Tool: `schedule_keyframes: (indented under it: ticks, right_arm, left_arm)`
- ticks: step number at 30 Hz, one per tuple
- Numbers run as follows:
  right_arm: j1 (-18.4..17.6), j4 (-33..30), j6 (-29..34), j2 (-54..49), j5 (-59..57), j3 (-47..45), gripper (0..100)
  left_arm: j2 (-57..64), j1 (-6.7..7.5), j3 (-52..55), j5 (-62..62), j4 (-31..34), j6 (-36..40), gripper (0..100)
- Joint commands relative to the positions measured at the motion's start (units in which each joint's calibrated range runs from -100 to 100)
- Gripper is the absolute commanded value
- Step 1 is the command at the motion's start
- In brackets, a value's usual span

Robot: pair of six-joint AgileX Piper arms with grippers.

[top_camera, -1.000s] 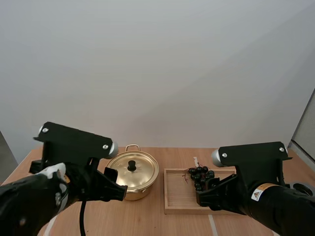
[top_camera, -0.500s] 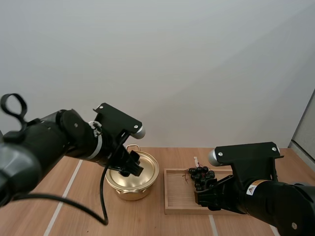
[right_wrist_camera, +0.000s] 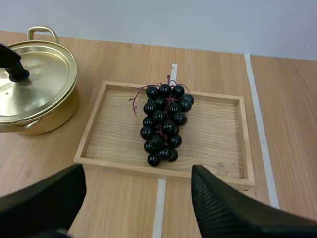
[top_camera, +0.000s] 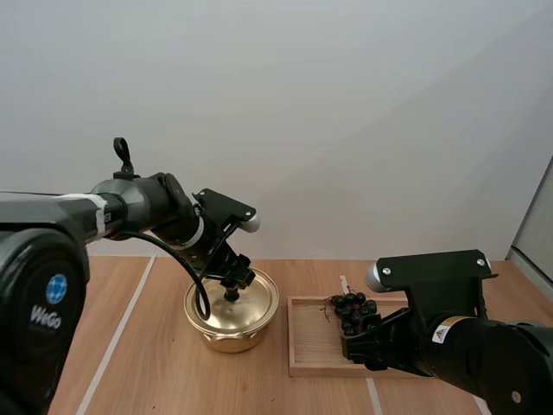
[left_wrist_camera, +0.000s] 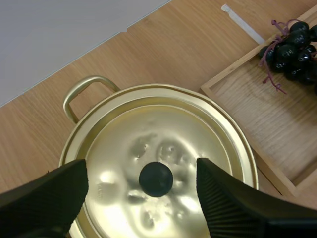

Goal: Open the lid, put the grape in the pot, and close it

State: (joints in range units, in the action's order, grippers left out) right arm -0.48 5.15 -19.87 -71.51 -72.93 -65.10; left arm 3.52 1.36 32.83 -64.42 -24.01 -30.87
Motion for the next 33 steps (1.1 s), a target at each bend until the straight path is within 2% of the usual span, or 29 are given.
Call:
schedule_keyframes:
  ticks: [1, 25, 27, 29, 30, 31, 32, 33]
  right_arm:
    - [0.18, -0.28, 0.19, -0.22, 0.30, 0.65, 100]
    - [0.18, -0.28, 0.19, -0.22, 0.30, 0.65, 100]
    - [0.18, -0.13, 0.19, -0.18, 0.30, 0.65, 100]
    - [0.18, 0.32, 0.19, -0.18, 0.44, 0.65, 100]
    - [0.18, 0.58, 0.19, -0.18, 0.44, 0.65, 100]
    - [0.18, 0.58, 0.19, -0.18, 0.44, 0.65, 100]
    - [0.18, 0.58, 0.19, -0.18, 0.44, 0.65, 100]
    - [0.18, 0.40, 0.19, -0.18, 0.26, 0.65, 100]
  left_arm:
    - [-1.95, 0.04, -1.62, 0.23, 0.16, -0.18, 100]
    - [-7.95, 0.04, -2.24, -0.55, 0.73, 0.48, 100]
    - [-7.81, 0.04, -2.51, -0.98, 0.73, 0.84, 85]
    - [-7.81, 0.04, -2.97, -3.59, 0.73, 0.84, 45]
    - [-7.81, 0.04, -3.42, -4.63, 0.73, 0.84, 30]
    - [-7.68, 0.04, -3.83, -6.76, 0.73, 0.84, 9]
    - [-7.68, 0.04, -4.50, -8.21, 0.73, 0.84, 0]
    - [-7.50, 0.04, -4.95, -9.51, 0.73, 0.94, 0]
